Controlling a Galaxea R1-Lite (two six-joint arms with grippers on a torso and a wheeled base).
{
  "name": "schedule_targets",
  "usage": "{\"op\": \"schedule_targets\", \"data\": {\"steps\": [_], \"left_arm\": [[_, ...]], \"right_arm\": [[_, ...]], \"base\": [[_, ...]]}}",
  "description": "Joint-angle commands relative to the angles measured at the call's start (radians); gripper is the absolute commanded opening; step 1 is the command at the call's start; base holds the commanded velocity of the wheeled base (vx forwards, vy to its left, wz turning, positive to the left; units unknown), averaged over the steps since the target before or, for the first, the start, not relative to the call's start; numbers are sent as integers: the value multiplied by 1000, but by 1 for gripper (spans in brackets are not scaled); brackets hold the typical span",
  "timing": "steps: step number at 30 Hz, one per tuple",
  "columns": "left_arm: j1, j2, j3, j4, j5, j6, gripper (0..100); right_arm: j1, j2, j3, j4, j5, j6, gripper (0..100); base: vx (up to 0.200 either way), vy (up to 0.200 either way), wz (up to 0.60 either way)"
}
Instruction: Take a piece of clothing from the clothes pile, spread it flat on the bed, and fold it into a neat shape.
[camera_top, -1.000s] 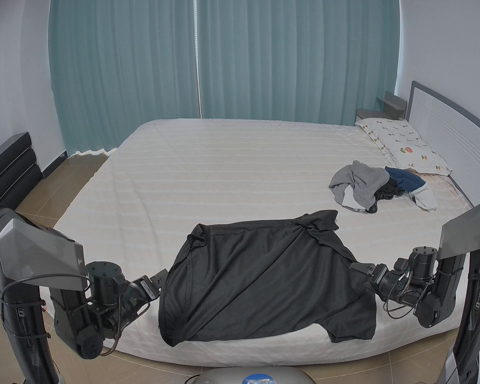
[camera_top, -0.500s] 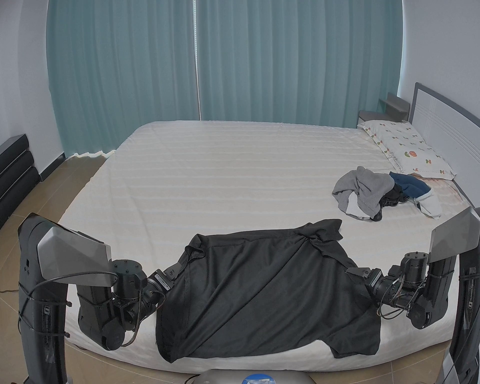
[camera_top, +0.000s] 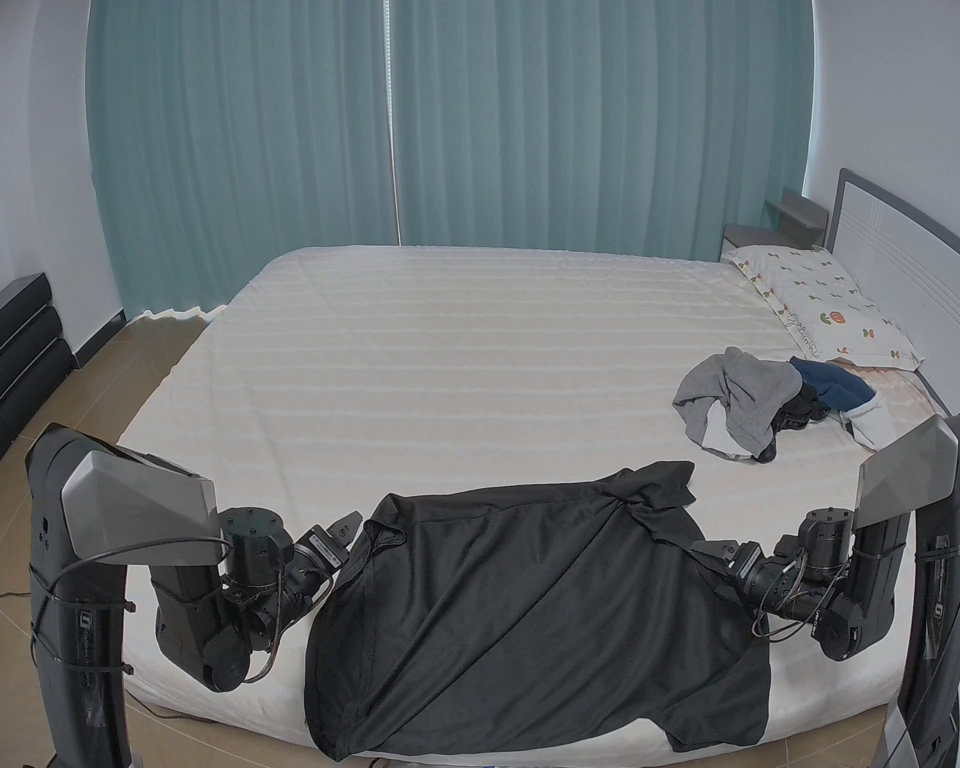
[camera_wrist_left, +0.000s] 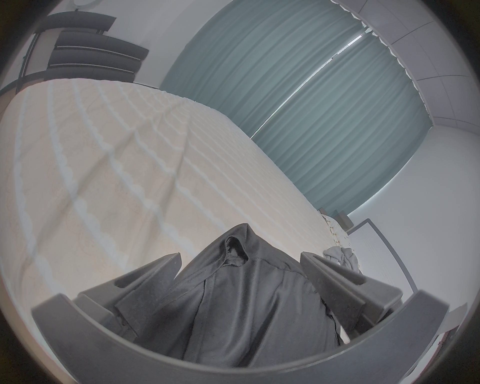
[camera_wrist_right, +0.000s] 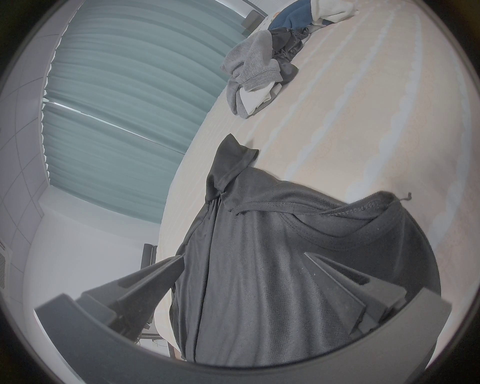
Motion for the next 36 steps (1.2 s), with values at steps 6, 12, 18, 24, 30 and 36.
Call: {"op": "schedule_targets", "data": {"steps": [6, 12, 18, 24, 30, 36], "left_arm": [[-12, -88, -263, 328, -4, 3, 100], [-66, 3, -510, 559, -14, -3, 100], [-80, 89, -619, 675, -50, -64, 100], [-71, 75, -610, 684, -63, -116, 100], [-81, 115, -642, 672, -59, -107, 100], [-83, 139, -668, 684, -56, -87, 100]], "right_arm": [[4, 2, 0, -15, 0, -1, 100], [6, 4, 0, -15, 0, -4, 100], [6, 5, -2, -15, -1, -4, 100], [9, 13, -2, -15, -3, -9, 100], [18, 18, -5, -16, -6, -9, 100], [18, 18, -10, -16, -7, -9, 100]], "base": [[0, 0, 0], [0, 0, 0], [0, 0, 0], [0, 0, 0], [0, 0, 0], [0, 0, 0]]}}
